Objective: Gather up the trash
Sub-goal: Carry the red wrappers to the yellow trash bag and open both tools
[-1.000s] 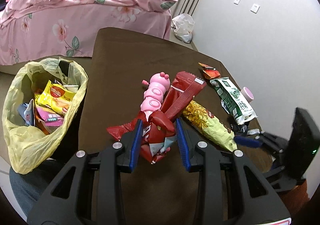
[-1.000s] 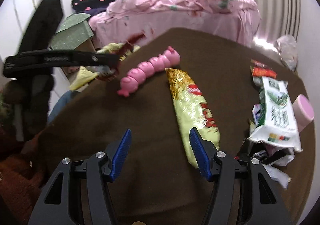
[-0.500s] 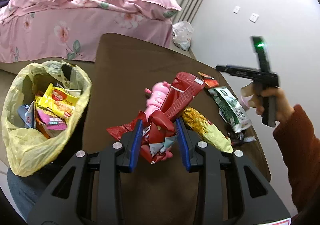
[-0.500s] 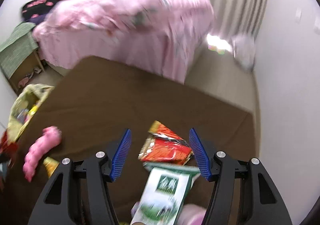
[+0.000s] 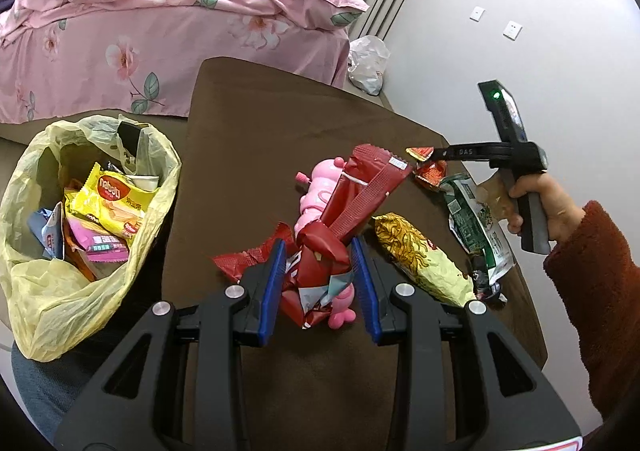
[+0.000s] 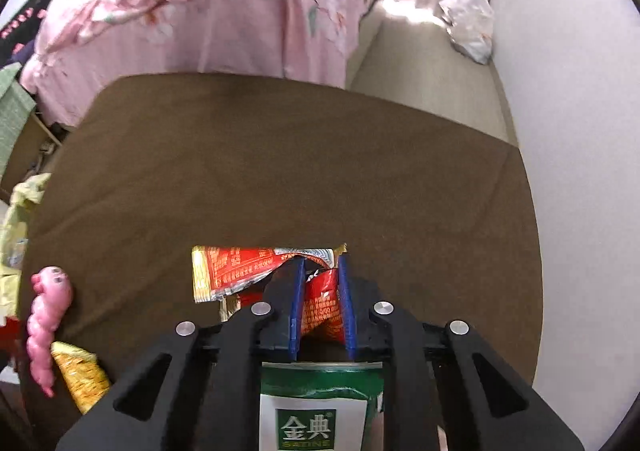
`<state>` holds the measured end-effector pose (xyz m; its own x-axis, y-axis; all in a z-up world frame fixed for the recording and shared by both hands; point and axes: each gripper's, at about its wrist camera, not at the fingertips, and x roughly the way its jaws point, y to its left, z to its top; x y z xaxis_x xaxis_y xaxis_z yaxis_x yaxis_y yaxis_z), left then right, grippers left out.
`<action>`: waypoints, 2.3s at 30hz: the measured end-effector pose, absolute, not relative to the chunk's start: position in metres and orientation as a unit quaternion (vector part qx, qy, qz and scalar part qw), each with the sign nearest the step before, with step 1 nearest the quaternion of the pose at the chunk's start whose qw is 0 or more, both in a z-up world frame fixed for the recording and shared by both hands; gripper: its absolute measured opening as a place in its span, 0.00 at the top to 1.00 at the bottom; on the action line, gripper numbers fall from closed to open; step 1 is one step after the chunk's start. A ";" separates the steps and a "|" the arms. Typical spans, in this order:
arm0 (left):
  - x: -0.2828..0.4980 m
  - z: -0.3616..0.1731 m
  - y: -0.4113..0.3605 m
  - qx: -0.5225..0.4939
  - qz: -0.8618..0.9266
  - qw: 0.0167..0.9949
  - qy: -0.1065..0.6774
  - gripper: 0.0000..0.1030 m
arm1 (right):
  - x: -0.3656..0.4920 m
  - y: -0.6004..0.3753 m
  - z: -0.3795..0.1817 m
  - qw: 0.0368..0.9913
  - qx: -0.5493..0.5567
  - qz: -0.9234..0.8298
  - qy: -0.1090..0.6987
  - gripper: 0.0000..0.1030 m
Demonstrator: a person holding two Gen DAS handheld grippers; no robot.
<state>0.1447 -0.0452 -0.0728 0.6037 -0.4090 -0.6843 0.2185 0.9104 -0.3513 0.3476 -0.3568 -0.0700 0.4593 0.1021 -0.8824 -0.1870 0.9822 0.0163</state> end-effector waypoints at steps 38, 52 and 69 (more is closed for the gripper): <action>0.120 -0.033 0.116 -0.166 -0.005 0.927 0.337 0.69 | 0.223 -0.104 0.044 0.865 -0.101 0.359 0.337 0.86; 0.154 -0.076 0.181 -0.289 0.056 0.899 0.325 0.69 | 0.279 -0.009 -0.031 0.837 -0.123 0.377 0.376 0.86; 0.143 -0.068 0.191 -0.310 0.096 0.899 0.294 0.53 | 0.263 -0.029 -0.056 0.803 -0.119 0.395 0.429 0.59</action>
